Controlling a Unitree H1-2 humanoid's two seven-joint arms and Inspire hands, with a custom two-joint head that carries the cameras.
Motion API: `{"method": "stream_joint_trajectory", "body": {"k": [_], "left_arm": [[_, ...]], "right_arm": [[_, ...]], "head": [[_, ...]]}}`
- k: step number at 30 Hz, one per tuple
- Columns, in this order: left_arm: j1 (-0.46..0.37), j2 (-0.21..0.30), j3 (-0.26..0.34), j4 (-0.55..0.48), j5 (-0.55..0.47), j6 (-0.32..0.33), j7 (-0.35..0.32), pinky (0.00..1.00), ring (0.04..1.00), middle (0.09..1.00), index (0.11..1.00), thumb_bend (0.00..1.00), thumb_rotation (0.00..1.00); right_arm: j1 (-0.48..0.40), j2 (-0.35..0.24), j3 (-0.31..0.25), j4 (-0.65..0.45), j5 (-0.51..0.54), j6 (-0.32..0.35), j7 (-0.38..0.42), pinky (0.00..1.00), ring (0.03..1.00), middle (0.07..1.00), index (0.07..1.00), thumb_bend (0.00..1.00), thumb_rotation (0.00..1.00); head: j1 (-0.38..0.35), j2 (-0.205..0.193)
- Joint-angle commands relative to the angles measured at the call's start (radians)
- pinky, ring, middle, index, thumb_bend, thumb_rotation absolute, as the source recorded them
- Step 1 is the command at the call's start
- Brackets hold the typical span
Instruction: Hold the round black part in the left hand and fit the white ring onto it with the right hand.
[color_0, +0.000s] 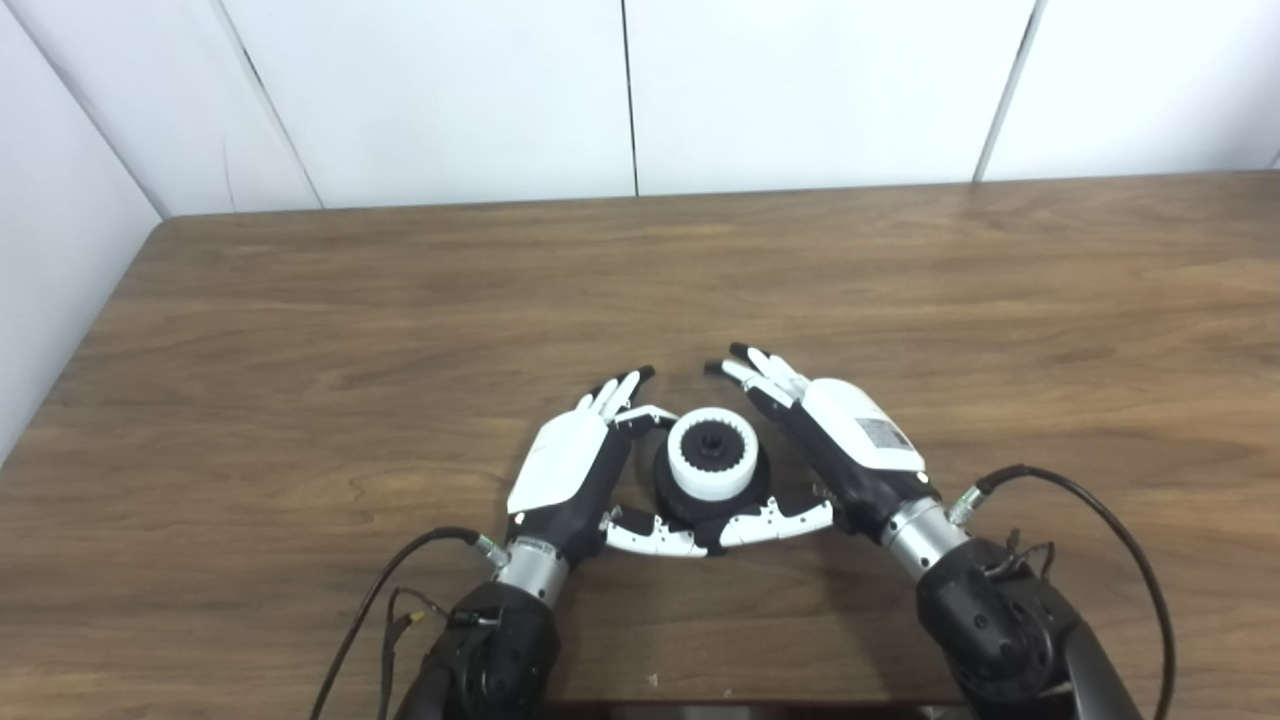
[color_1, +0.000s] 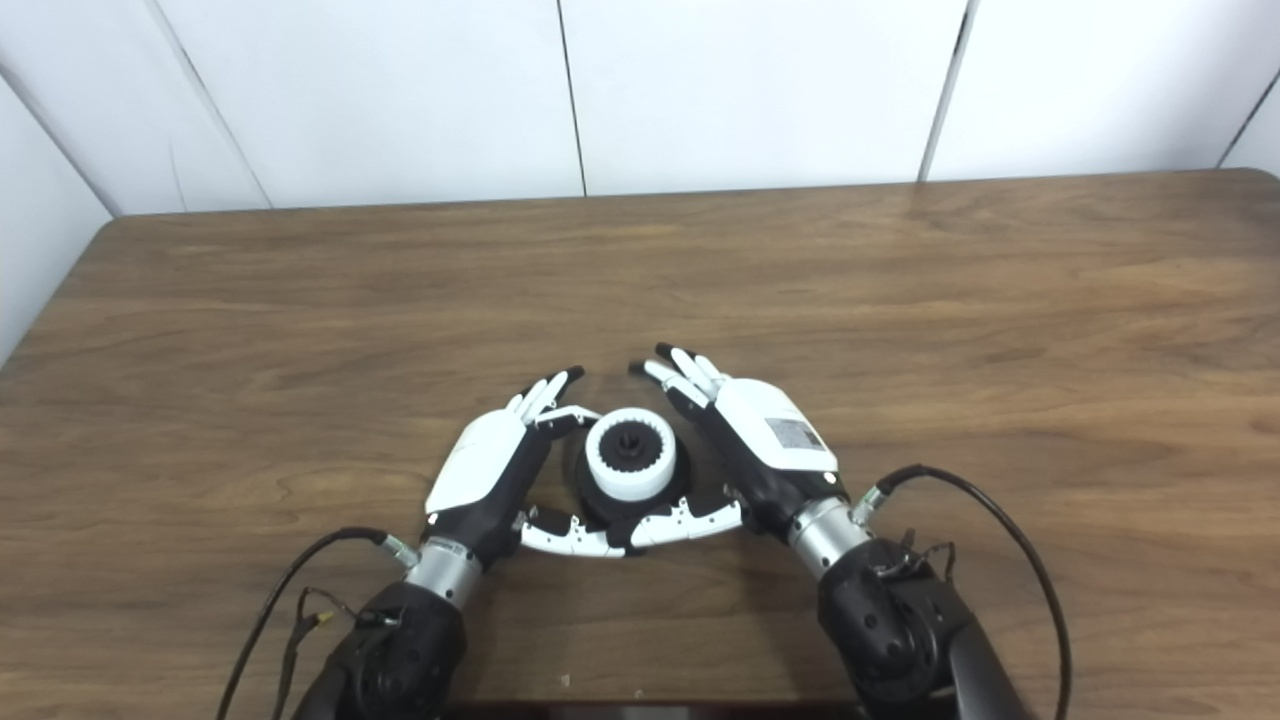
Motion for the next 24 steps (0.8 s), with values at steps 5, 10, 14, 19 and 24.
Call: {"method": "stream_joint_trajectory", "body": {"k": [5, 10, 14, 19, 24], "left_arm": [[-0.032, 0.003, 0.004, -0.043, 0.007, -0.020, 0.022, 1.00, 1.000, 1.000, 0.643, 0.96, 0.35], [-0.030, 0.001, 0.004, -0.044, 0.014, -0.013, 0.022, 1.00, 1.000, 1.000, 0.641, 0.96, 0.34], [-0.027, -0.002, 0.004, -0.044, 0.012, -0.015, 0.027, 1.00, 1.000, 1.000, 0.639, 0.97, 0.32], [-0.025, -0.003, 0.003, -0.046, 0.015, -0.015, 0.029, 1.00, 1.000, 1.000, 0.639, 0.97, 0.33], [-0.029, -0.002, 0.006, -0.046, 0.011, -0.016, 0.029, 1.00, 1.000, 1.000, 0.640, 0.98, 0.32]], "right_arm": [[-0.030, 0.000, -0.008, -0.035, 0.012, -0.002, 0.005, 0.96, 1.000, 1.000, 1.000, 1.00, 0.60], [-0.041, -0.012, -0.005, -0.047, 0.010, 0.027, 0.045, 0.96, 1.000, 1.000, 1.000, 1.00, 0.54], [-0.049, -0.034, -0.014, -0.050, 0.020, 0.047, 0.084, 0.95, 1.000, 1.000, 1.000, 1.00, 0.50], [-0.043, -0.055, -0.039, -0.046, 0.043, 0.058, 0.094, 0.96, 1.000, 1.000, 1.000, 1.00, 0.46], [-0.035, -0.076, -0.063, -0.053, 0.061, 0.069, 0.100, 0.98, 1.000, 1.000, 1.000, 1.00, 0.45]], "head": [[0.002, 0.002], [0.002, 0.002], [-0.004, -0.009], [-0.006, -0.015], [-0.009, -0.014]]}}
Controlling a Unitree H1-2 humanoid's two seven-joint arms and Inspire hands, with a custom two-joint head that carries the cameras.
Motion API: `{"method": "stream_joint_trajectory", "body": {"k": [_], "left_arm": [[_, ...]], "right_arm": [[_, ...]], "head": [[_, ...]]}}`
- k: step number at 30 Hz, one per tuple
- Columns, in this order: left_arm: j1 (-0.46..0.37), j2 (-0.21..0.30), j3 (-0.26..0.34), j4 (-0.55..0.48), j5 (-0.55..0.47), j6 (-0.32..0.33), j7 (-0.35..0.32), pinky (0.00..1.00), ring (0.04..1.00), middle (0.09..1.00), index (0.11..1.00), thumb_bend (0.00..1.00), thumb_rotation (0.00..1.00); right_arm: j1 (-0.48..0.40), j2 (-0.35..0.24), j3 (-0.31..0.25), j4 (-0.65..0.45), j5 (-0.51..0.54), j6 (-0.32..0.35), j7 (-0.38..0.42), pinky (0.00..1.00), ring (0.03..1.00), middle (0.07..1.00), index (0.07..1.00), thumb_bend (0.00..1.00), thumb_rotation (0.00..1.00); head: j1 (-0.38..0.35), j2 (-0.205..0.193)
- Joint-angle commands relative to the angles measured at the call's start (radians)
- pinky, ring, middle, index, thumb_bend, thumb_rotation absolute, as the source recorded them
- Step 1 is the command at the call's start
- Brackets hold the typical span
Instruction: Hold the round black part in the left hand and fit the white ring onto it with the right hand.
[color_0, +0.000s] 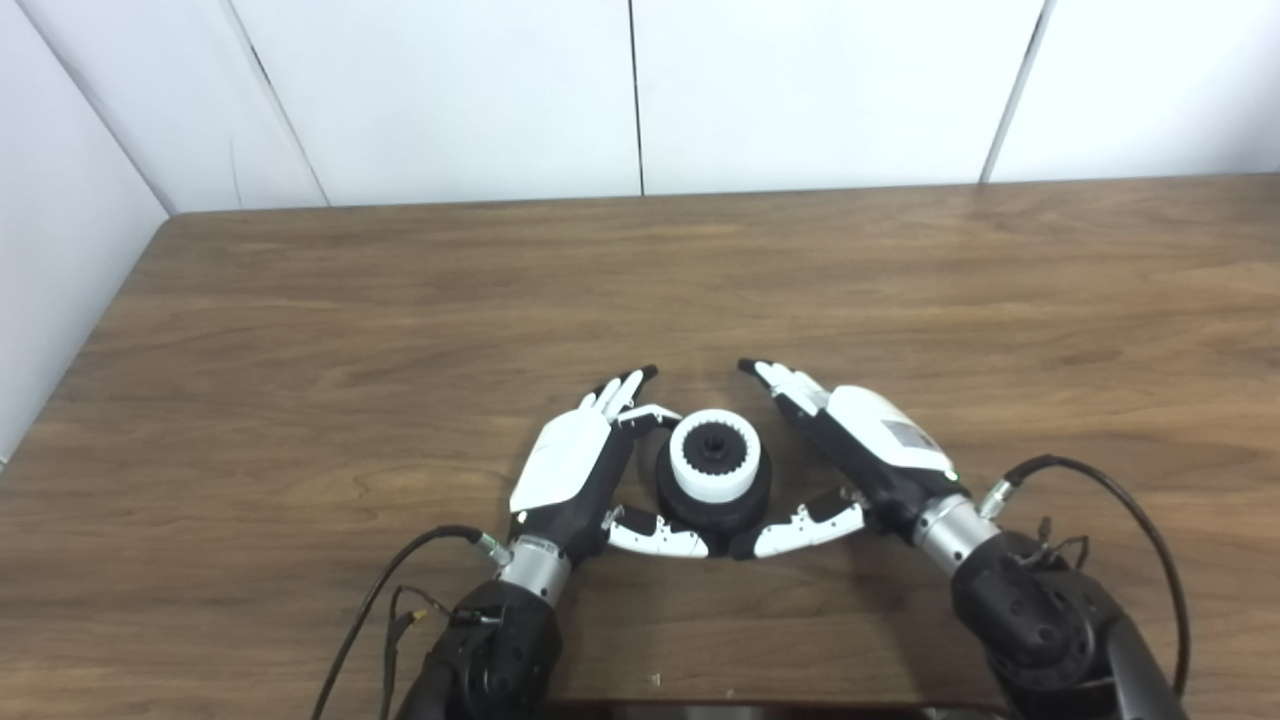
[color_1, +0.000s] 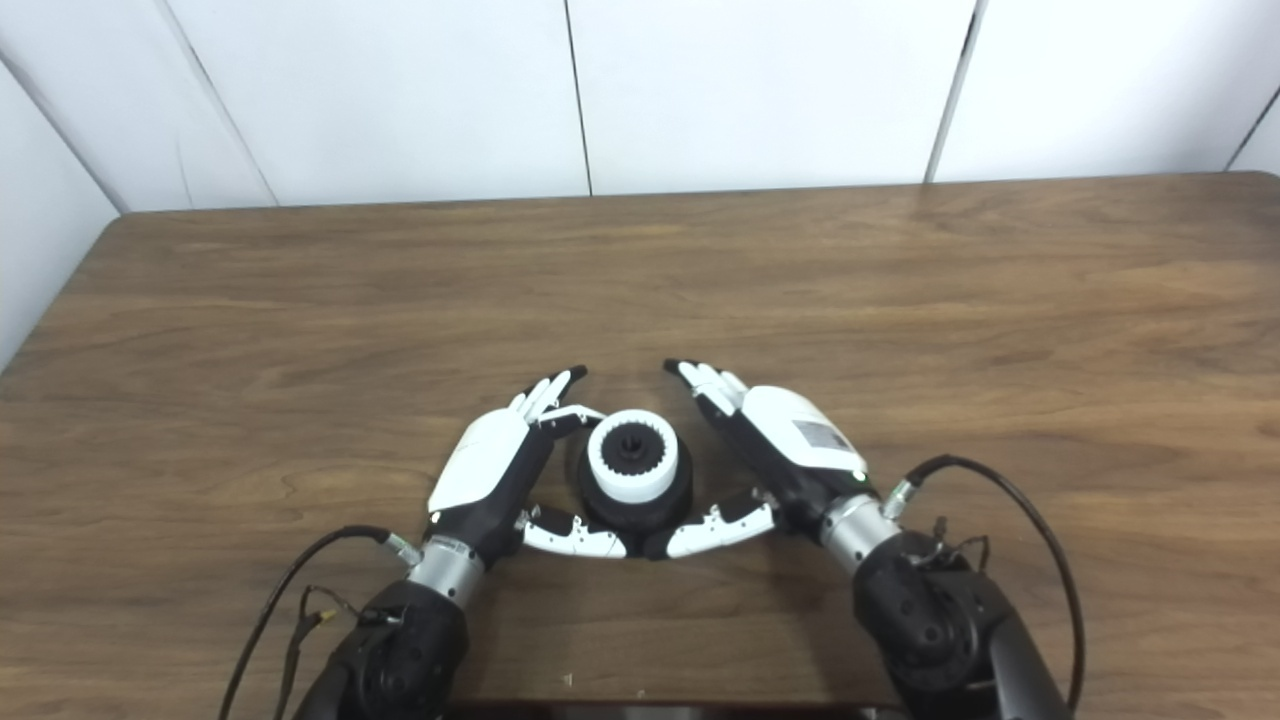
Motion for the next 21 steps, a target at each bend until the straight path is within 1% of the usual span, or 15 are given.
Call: {"method": "stream_joint_trajectory", "body": {"k": [1, 5, 7, 8, 9, 11, 13, 15, 21], "left_arm": [[-0.030, -0.002, 0.006, -0.045, 0.009, -0.015, 0.027, 1.00, 1.000, 1.000, 0.640, 0.98, 0.32], [-0.033, -0.001, 0.009, -0.045, 0.009, -0.013, 0.025, 1.00, 1.000, 1.000, 0.640, 0.98, 0.32], [-0.034, 0.000, 0.011, -0.042, 0.005, -0.017, 0.026, 1.00, 1.000, 1.000, 0.639, 0.98, 0.31], [-0.035, 0.001, 0.013, -0.041, 0.003, -0.018, 0.027, 1.00, 1.000, 1.000, 0.638, 0.98, 0.31], [-0.035, 0.002, 0.013, -0.040, 0.003, -0.019, 0.027, 1.00, 1.000, 1.000, 0.638, 0.98, 0.32], [-0.035, 0.002, 0.014, -0.040, 0.003, -0.019, 0.025, 1.00, 1.000, 1.000, 0.639, 0.97, 0.32], [-0.034, 0.003, 0.014, -0.040, 0.000, -0.020, 0.023, 1.00, 1.000, 1.000, 0.640, 0.97, 0.32], [-0.035, 0.005, 0.015, -0.040, -0.003, -0.022, 0.021, 1.00, 1.000, 1.000, 0.640, 0.97, 0.33], [-0.038, 0.014, 0.020, -0.046, -0.018, -0.021, 0.010, 1.00, 1.000, 1.000, 0.643, 0.99, 0.34]], "right_arm": [[-0.023, -0.008, -0.026, -0.043, 0.021, -0.001, -0.016, 0.98, 1.000, 1.000, 1.000, 1.00, 0.45], [-0.017, -0.014, -0.051, -0.039, 0.034, -0.005, -0.030, 0.97, 1.000, 1.000, 1.000, 1.00, 0.45], [-0.013, -0.013, -0.066, -0.041, 0.047, -0.004, -0.038, 0.99, 1.000, 1.000, 0.991, 1.00, 0.43], [-0.010, -0.011, -0.075, -0.040, 0.051, -0.005, -0.047, 1.00, 1.000, 1.000, 0.970, 1.00, 0.41], [-0.007, -0.009, -0.082, -0.039, 0.051, -0.008, -0.059, 1.00, 1.000, 1.000, 0.942, 0.99, 0.38], [0.002, -0.006, -0.092, -0.031, 0.046, -0.018, -0.087, 1.00, 1.000, 1.000, 0.908, 0.94, 0.34], [0.012, -0.003, -0.099, -0.020, 0.039, -0.031, -0.117, 0.99, 1.000, 1.000, 0.887, 0.91, 0.31], [0.019, 0.001, -0.104, -0.008, 0.047, -0.038, -0.142, 0.97, 1.000, 1.000, 0.874, 0.90, 0.28], [0.039, 0.014, -0.102, 0.000, 0.056, -0.032, -0.181, 0.95, 1.000, 1.000, 0.863, 0.89, 0.29]], "head": [[0.001, 0.002], [-0.001, 0.005], [-0.004, 0.005], [-0.006, 0.004], [-0.008, 0.003], [-0.010, 0.000], [-0.011, 0.000], [-0.014, -0.002], [-0.031, -0.004]]}}
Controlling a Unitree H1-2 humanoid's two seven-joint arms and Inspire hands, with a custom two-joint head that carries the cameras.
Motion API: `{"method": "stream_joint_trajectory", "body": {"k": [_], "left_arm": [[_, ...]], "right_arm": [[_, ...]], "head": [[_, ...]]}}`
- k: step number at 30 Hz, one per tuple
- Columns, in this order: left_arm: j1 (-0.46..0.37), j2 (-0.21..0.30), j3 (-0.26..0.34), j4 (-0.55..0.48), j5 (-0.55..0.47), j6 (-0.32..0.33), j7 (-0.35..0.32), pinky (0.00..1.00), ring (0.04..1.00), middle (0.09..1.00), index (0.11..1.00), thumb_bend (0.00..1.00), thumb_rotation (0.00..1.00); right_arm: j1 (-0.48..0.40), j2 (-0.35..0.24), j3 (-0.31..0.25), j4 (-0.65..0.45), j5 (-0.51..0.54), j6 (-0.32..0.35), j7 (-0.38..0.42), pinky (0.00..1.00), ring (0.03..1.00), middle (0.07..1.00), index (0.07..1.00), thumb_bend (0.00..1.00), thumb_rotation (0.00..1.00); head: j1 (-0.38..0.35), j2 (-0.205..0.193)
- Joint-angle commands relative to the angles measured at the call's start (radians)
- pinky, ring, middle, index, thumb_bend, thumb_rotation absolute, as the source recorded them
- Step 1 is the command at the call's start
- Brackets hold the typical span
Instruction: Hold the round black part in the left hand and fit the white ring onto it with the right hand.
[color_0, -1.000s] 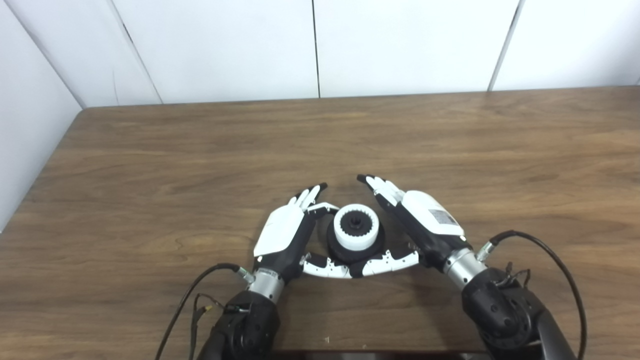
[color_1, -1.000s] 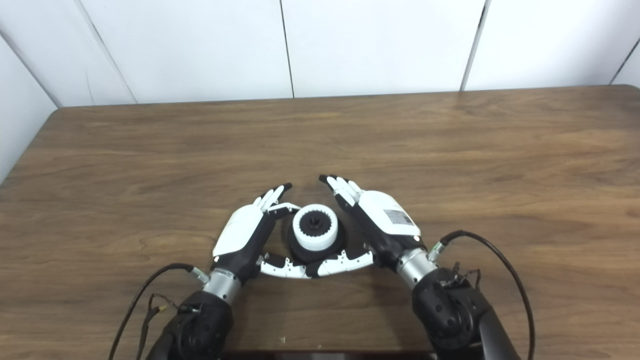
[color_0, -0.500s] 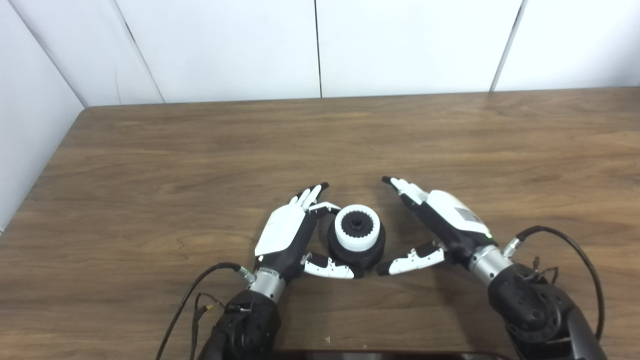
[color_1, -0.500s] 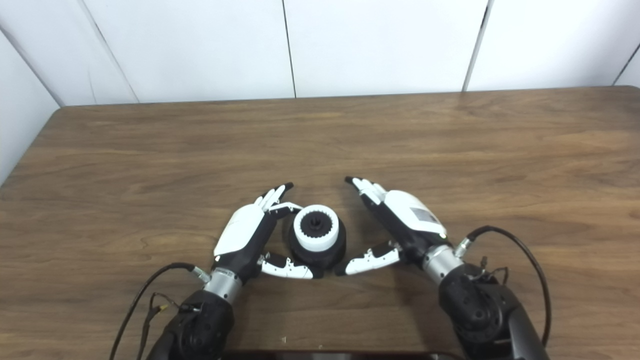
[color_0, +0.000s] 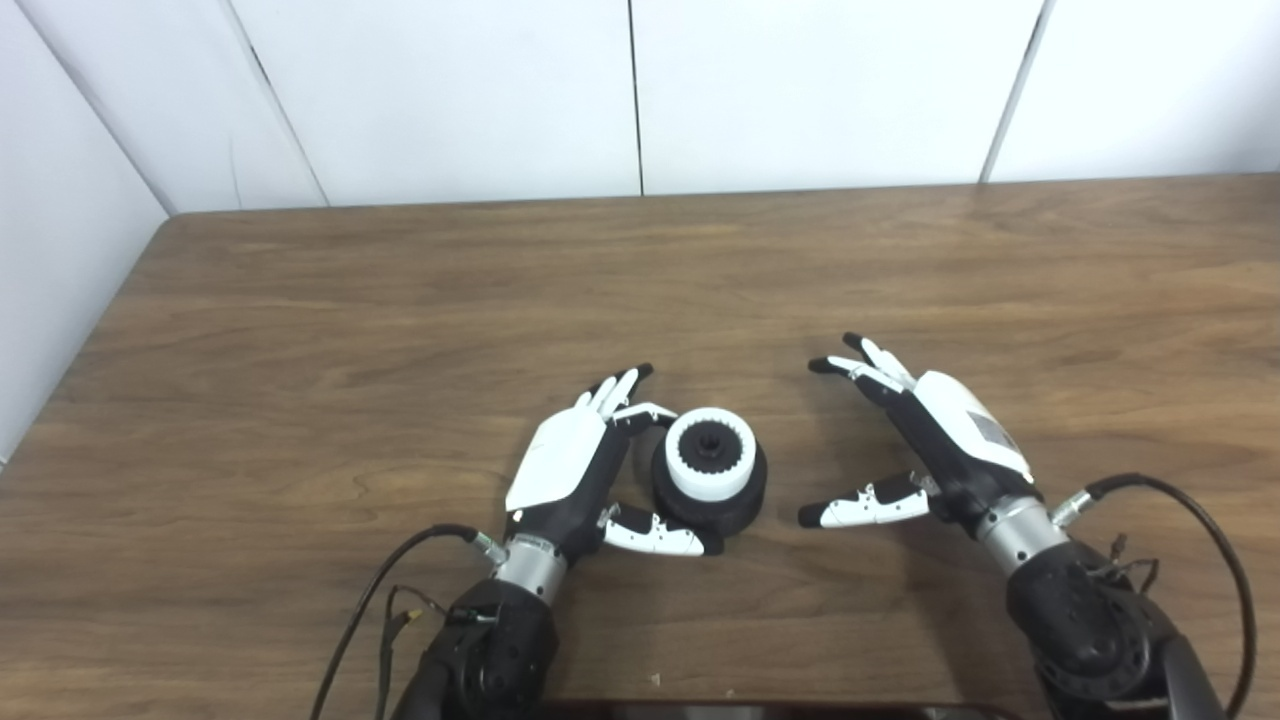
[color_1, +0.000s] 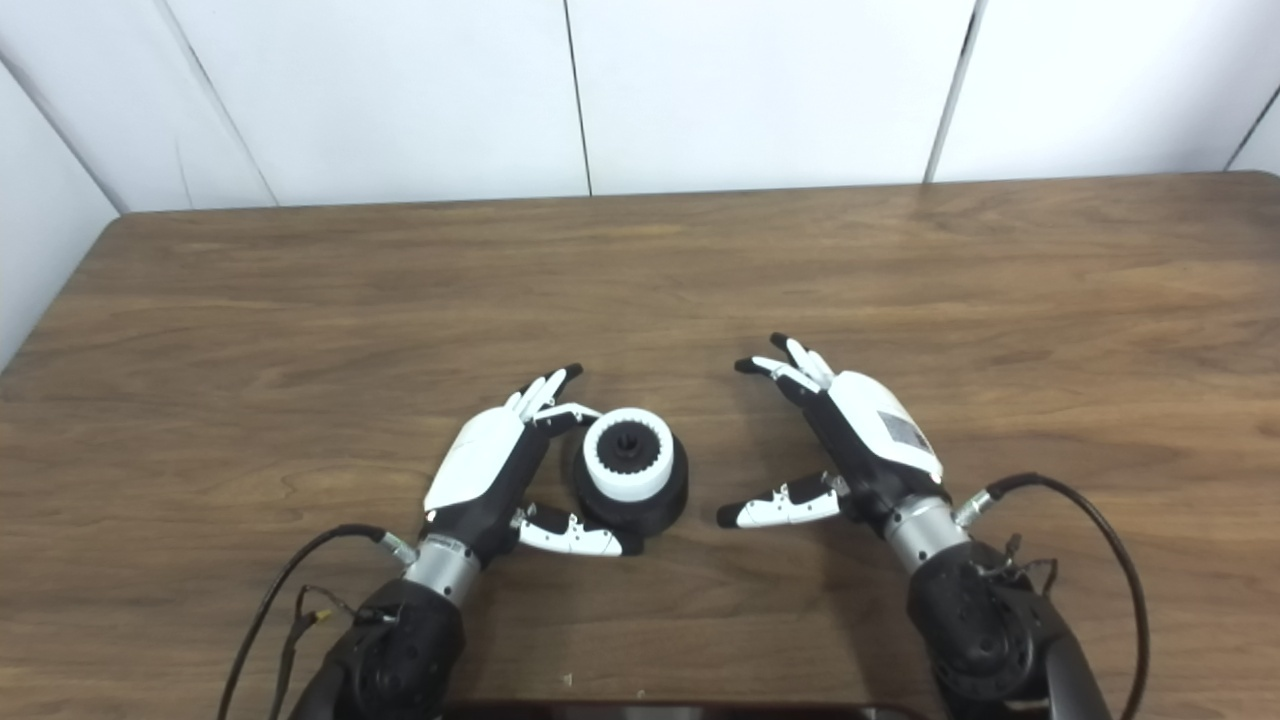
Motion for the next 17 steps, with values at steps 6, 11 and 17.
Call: {"method": "stream_joint_trajectory", "body": {"k": [6, 11, 17], "left_arm": [[-0.043, 0.021, 0.011, -0.052, -0.018, -0.020, -0.005, 1.00, 1.000, 1.000, 0.651, 0.99, 0.35], [-0.053, 0.043, 0.007, -0.059, -0.027, -0.017, -0.034, 1.00, 1.000, 1.000, 0.726, 1.00, 0.38], [-0.070, 0.067, -0.001, -0.080, -0.026, 0.007, -0.103, 0.98, 1.000, 1.000, 0.872, 1.00, 0.46]], "right_arm": [[-0.006, 0.018, -0.003, -0.017, 0.008, -0.019, -0.037, 0.96, 1.000, 1.000, 0.863, 0.88, 0.30], [-0.004, 0.025, 0.001, -0.023, 0.004, -0.019, -0.042, 0.96, 1.000, 1.000, 0.866, 0.87, 0.30], [-0.005, 0.029, 0.006, -0.028, -0.002, -0.007, -0.035, 0.96, 1.000, 1.000, 0.868, 0.88, 0.30]], "head": [[-0.007, -0.007], [-0.015, -0.006], [-0.015, -0.005]]}}
